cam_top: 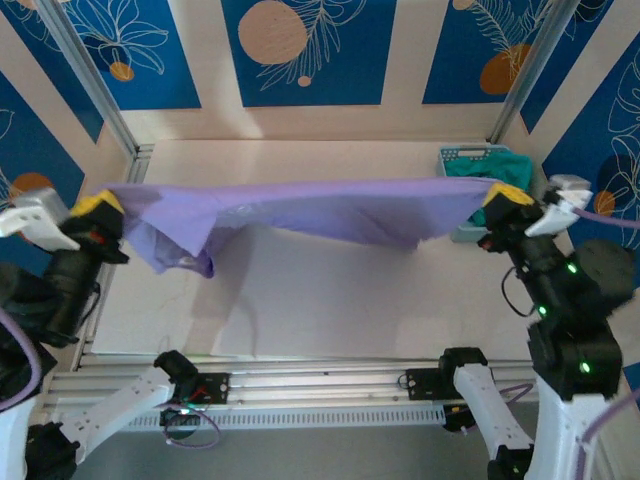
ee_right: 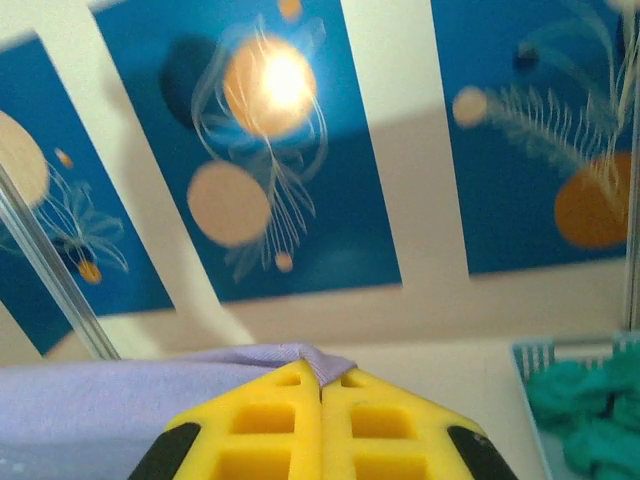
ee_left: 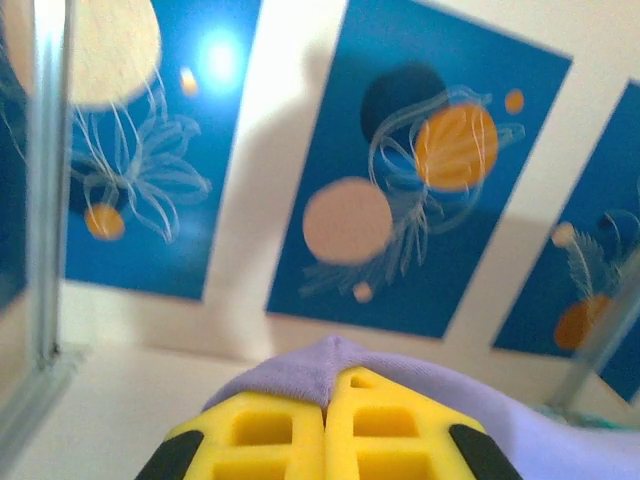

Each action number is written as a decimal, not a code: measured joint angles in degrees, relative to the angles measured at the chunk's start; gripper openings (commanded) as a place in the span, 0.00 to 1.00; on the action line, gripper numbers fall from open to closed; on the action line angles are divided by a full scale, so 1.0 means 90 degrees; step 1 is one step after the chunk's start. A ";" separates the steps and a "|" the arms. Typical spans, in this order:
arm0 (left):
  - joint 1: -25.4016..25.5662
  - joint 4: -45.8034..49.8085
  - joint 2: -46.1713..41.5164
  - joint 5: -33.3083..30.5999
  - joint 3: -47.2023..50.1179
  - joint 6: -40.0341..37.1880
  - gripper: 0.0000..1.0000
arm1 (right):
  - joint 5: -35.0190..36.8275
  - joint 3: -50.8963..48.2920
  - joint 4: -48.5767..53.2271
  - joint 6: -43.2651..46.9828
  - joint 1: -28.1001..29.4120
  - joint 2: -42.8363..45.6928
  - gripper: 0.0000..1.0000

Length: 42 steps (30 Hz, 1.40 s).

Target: Fold the inside-out t-shirt

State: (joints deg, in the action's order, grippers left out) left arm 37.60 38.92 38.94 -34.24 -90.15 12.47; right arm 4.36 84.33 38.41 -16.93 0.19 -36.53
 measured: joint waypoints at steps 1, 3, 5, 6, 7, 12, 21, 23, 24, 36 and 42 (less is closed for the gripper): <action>0.0000 -0.0129 0.0274 -0.0211 -0.0323 -0.0304 0.00 | 0.0019 0.0214 -0.0027 0.0005 0.0000 -0.0002 0.00; 0.0000 -0.0401 0.0848 -0.0573 -0.0811 -0.0826 0.00 | 0.0036 0.0469 -0.0036 0.0022 0.0000 -0.0070 0.00; -0.0092 -0.0595 0.1615 -0.0804 -0.1418 -0.1297 0.00 | 0.0046 0.0639 -0.0114 0.0058 0.0000 -0.0299 0.00; -0.0325 -0.0590 0.2140 -0.0792 -0.1875 -0.1433 0.00 | 0.0058 0.0697 -0.0185 0.0092 0.0000 -0.0488 0.00; -0.0690 -0.0549 0.2681 -0.0646 -0.2348 -0.1462 0.00 | 0.0090 0.0743 -0.0282 0.0134 0.0000 -0.0748 0.00; -0.2552 -0.0316 0.4957 0.0396 -0.3920 -0.1166 0.00 | 0.0187 0.0792 -0.1020 0.0381 0.0007 -0.2555 0.00; -0.3585 -0.0102 1.0020 0.1928 -0.6744 -0.0828 0.31 | 0.0750 0.2533 -0.2144 0.0792 0.0143 -0.8007 0.21; -0.3633 -0.0107 1.1026 0.2154 -0.7193 -0.0755 0.60 | 0.0818 0.3631 -0.1885 0.0758 0.0160 -0.9381 0.34; -0.3650 -0.0095 1.1378 0.2266 -0.7230 -0.0726 0.66 | 0.0860 0.4265 -0.1649 0.0765 0.0168 -1.0037 0.37; -0.3679 -0.0850 0.8208 0.3449 -0.1163 0.0607 0.82 | 0.0894 0.0838 -0.0155 0.0146 0.0646 -0.8170 0.53; -0.3645 -0.2567 0.4483 0.4335 0.3245 0.1834 0.83 | 0.0418 -0.2424 0.0070 -0.0755 0.0814 -0.5702 0.53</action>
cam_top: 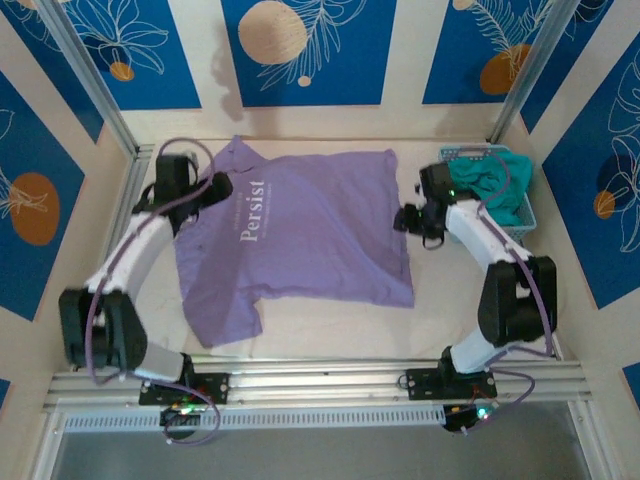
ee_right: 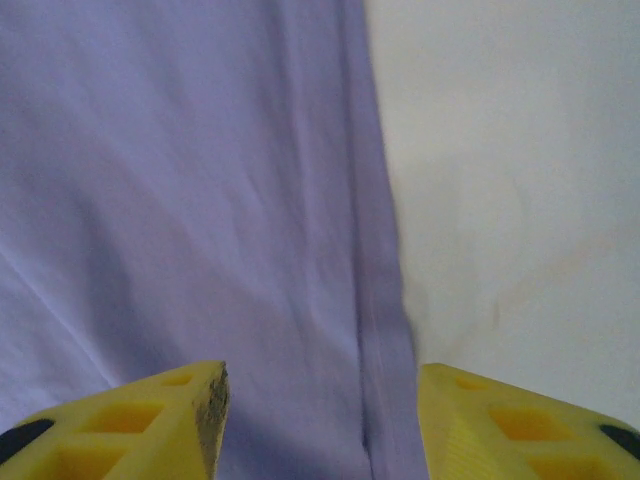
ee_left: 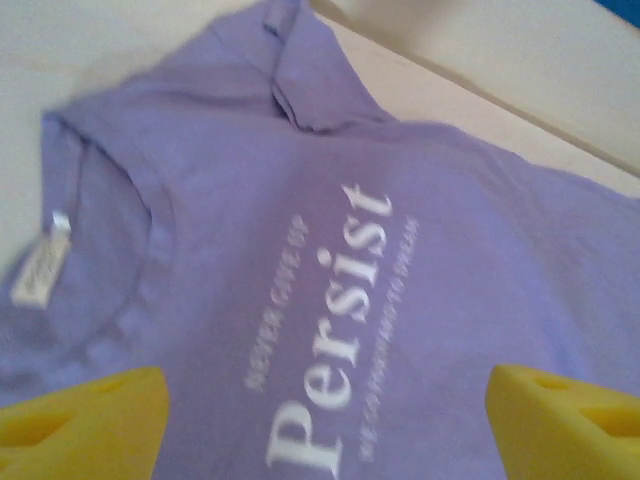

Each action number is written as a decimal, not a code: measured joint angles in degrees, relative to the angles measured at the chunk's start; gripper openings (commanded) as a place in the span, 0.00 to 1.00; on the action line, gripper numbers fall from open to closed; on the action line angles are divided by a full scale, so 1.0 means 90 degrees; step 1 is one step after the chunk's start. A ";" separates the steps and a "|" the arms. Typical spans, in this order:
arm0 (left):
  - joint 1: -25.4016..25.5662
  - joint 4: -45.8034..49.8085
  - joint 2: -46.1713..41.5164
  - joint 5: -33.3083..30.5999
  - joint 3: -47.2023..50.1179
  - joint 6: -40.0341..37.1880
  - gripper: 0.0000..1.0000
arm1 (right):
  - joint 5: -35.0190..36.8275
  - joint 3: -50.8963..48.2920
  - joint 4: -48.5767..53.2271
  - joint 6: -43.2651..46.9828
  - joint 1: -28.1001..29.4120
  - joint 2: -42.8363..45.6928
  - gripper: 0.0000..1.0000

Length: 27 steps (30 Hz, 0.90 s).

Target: Fold the inside-out t-shirt

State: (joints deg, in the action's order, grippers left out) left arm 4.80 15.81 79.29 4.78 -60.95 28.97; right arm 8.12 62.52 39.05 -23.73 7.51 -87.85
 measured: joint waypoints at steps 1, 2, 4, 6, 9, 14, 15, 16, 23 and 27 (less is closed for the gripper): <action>0.0010 -0.0063 -0.0316 0.0063 0.0459 0.0104 0.84 | -0.0007 -0.0352 0.0075 -0.0134 0.0000 0.0095 0.53; 0.0010 -0.0078 -0.0525 0.0087 0.0814 0.0170 0.85 | -0.0022 -0.0612 0.0131 -0.0231 0.0002 0.0126 0.53; 0.0022 0.0078 -0.1022 0.0080 0.1615 0.0294 0.86 | -0.0078 -0.1112 0.0282 -0.0471 0.0056 0.0129 0.53; 0.0027 0.0512 -0.1491 0.0007 0.2152 0.0364 0.86 | -0.0112 -0.1418 0.0430 -0.0678 0.0185 0.0131 0.52; 0.0036 0.1195 -0.2137 -0.0131 0.2572 0.0481 0.85 | -0.0114 -0.1632 0.0515 -0.0920 0.0435 0.0138 0.51; 0.0041 0.2123 -0.2873 -0.0381 0.2919 0.0750 0.84 | -0.0090 -0.1819 0.0542 -0.1144 0.0673 0.0138 0.49; 0.0039 0.2300 -0.2888 -0.0437 0.2919 0.0780 0.84 | -0.0092 -0.1877 0.0544 -0.1178 0.0678 0.0124 0.48; 0.0041 0.2429 -0.2880 -0.0491 0.2919 0.0801 0.84 | -0.0080 -0.1926 0.0539 -0.1195 0.0685 0.0092 0.47; 0.0058 0.3121 -0.2715 -0.0634 0.2917 0.1083 0.84 | 0.0087 -0.1887 0.0670 -0.1270 0.0668 0.0024 0.09; 0.0197 0.3429 -0.2793 -0.0840 0.2917 0.1287 0.84 | -0.0063 -0.1858 0.0588 -0.1188 0.0478 0.0032 0.05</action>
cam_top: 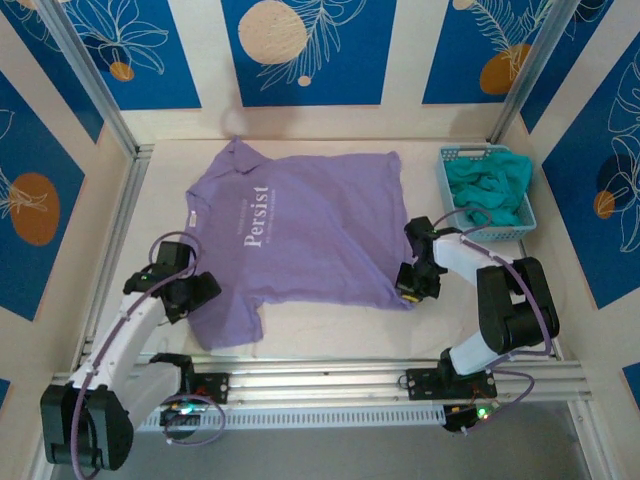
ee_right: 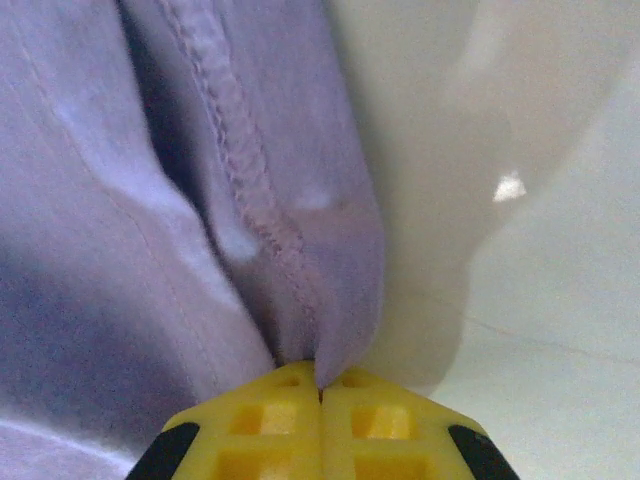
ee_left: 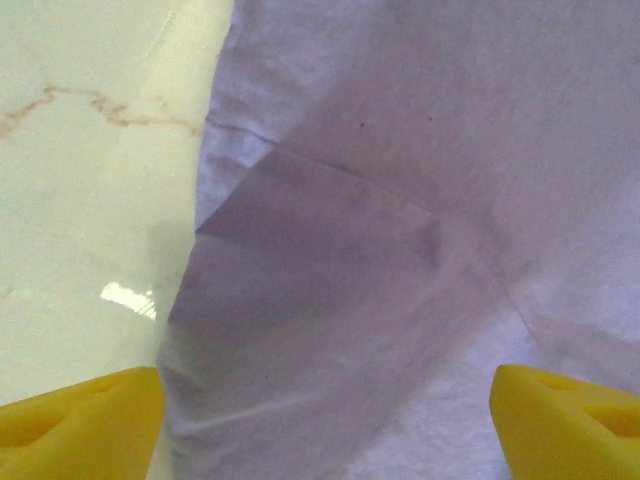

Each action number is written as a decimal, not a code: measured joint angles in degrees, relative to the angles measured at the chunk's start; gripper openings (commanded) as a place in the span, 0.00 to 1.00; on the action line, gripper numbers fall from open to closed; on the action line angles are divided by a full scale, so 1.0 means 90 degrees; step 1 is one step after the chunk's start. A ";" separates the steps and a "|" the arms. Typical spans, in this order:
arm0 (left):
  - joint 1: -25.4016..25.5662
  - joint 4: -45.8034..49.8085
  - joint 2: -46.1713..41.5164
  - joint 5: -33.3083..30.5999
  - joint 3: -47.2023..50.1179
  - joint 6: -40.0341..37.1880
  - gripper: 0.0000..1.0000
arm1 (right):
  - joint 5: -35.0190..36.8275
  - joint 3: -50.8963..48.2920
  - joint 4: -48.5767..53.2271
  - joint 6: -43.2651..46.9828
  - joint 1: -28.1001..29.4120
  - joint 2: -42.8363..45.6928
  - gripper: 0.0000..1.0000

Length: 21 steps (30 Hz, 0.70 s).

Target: Fold the inside-out t-shirt

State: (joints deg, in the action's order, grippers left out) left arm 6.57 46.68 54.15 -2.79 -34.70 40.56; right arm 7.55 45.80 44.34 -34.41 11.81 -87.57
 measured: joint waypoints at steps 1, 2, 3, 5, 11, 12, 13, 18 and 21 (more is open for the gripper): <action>0.0044 0.0066 0.0010 -0.0056 -0.0005 0.0015 0.84 | -0.0015 0.0010 -0.0049 0.0024 -0.0114 0.0000 0.05; 0.0080 0.0117 0.0041 -0.0080 -0.0007 0.0046 0.84 | -0.0022 0.0024 -0.0107 0.0061 -0.0243 0.0000 0.05; 0.0138 0.0158 0.0097 -0.0100 -0.0007 0.0090 0.84 | -0.0053 0.0049 -0.0172 0.0090 -0.0389 0.0000 0.05; 0.0279 0.0226 0.0226 -0.0117 -0.0007 0.0155 0.83 | -0.0134 0.0124 -0.0321 0.0136 -0.0629 -0.0010 0.07; 0.1122 0.0495 0.0223 -0.0223 0.0041 0.0746 0.80 | -0.0347 0.0236 -0.0648 0.0228 -0.0777 -0.0151 0.28; 0.1217 0.0515 0.0165 -0.0219 0.0112 0.0855 0.78 | -0.0355 0.0236 -0.0651 0.0243 -0.0794 -0.0136 0.32; 0.1294 0.0534 0.0104 -0.0199 0.0226 0.0986 0.75 | -0.0359 0.0233 -0.0641 0.0228 -0.0823 -0.0075 0.36; 0.1644 0.0651 0.0002 -0.0148 0.0634 0.1406 0.68 | -0.0338 0.0233 -0.0495 0.0223 -0.0918 0.0719 0.46; 0.1673 0.0556 0.0090 -0.0073 0.0755 0.1515 0.62 | -0.0345 0.0233 -0.0318 0.0199 -0.0918 0.1168 0.49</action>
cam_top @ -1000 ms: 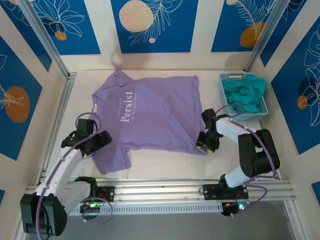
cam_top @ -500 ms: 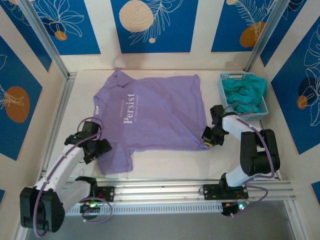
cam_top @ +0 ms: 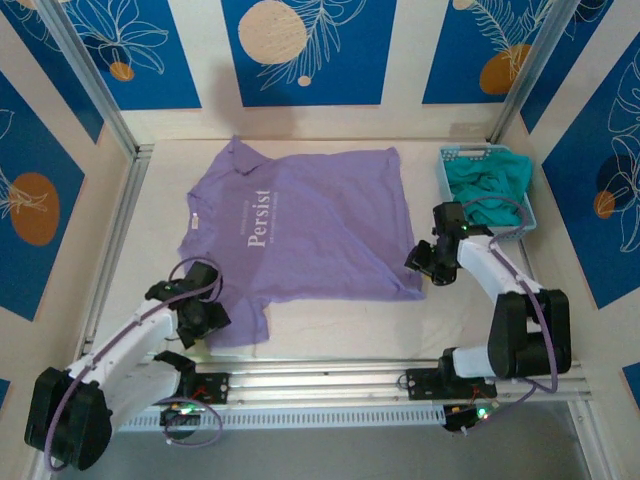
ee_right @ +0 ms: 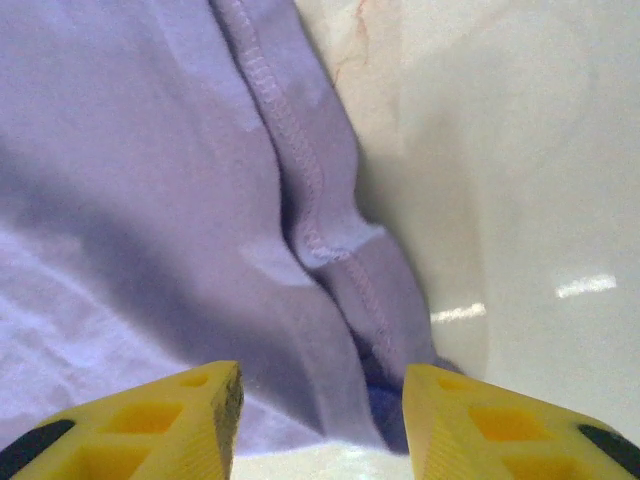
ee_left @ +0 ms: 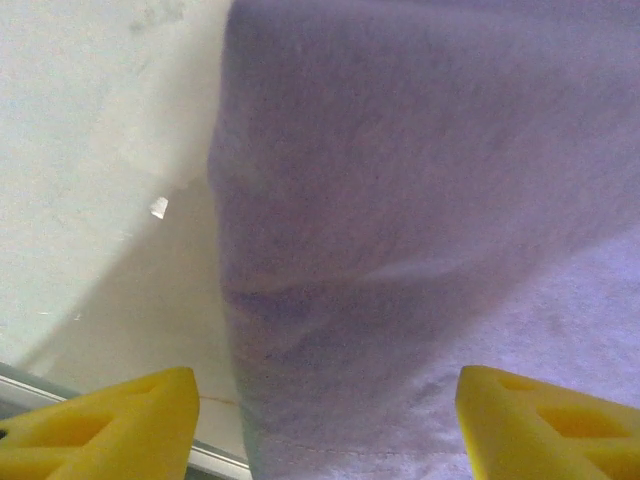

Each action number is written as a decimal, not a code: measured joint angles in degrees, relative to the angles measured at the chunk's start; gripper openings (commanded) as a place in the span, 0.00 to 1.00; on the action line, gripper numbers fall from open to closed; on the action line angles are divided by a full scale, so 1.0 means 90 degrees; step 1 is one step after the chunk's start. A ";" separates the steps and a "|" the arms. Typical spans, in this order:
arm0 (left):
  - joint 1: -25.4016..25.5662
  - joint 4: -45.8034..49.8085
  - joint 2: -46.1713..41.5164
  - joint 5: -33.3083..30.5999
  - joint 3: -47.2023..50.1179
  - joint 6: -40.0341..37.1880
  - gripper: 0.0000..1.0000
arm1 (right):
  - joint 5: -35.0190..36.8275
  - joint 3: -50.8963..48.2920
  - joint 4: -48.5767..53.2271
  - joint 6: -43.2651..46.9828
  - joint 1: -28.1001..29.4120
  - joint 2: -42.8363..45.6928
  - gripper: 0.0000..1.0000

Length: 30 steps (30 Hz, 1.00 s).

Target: Fold the inside-out t-shirt

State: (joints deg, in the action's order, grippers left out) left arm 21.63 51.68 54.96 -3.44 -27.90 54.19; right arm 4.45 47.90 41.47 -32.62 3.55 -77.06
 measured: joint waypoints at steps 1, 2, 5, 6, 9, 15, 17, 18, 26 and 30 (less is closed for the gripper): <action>0.0005 -0.0051 0.0041 0.0041 0.0070 0.0036 0.60 | -0.0007 -0.0017 0.0046 -0.0027 0.0010 0.0097 0.50; 0.0005 -0.0104 0.0068 0.0068 0.0136 0.0056 0.56 | -0.0019 -0.0061 0.0066 -0.0061 0.0022 0.0187 0.50; 0.0005 -0.0226 0.0095 0.0131 0.0323 0.0083 0.46 | -0.0044 -0.0376 0.0109 -0.0187 0.0073 0.0403 0.51; 0.0005 -0.0240 0.0114 0.0109 0.0338 0.0078 0.41 | -0.0061 -0.0503 0.0129 -0.0238 0.0095 0.0413 0.51; 0.0005 -0.0206 0.0265 0.0041 0.0347 0.0068 0.29 | -0.0097 -0.0750 0.0146 -0.0338 0.0153 0.0219 0.51; 0.0002 -0.0112 0.0471 -0.0083 0.0301 -0.0070 0.10 | 0.0029 -0.0794 -0.0032 -0.0376 0.0194 -0.0401 0.50; 0.0002 -0.0085 0.0466 -0.0109 0.0291 -0.0107 0.07 | 0.0066 -0.0787 -0.0056 -0.0374 0.0211 -0.0563 0.49; 0.0002 -0.0073 0.0457 -0.0112 0.0284 -0.0134 0.07 | 0.0078 -0.0763 -0.0036 -0.0376 0.0231 -0.0597 0.49; 0.0002 -0.0041 0.0500 -0.0124 0.0226 -0.0415 0.00 | 0.0325 -0.0738 0.0214 -0.0410 0.0685 -0.0170 0.49; 0.0002 -0.0032 0.0503 -0.0124 0.0211 -0.0522 0.00 | 0.0374 -0.0738 0.0483 -0.0551 0.0969 0.0520 0.50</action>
State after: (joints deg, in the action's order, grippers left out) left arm 21.65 51.40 59.48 -4.56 -26.00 49.50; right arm 7.81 41.25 45.82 -37.58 12.27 -72.38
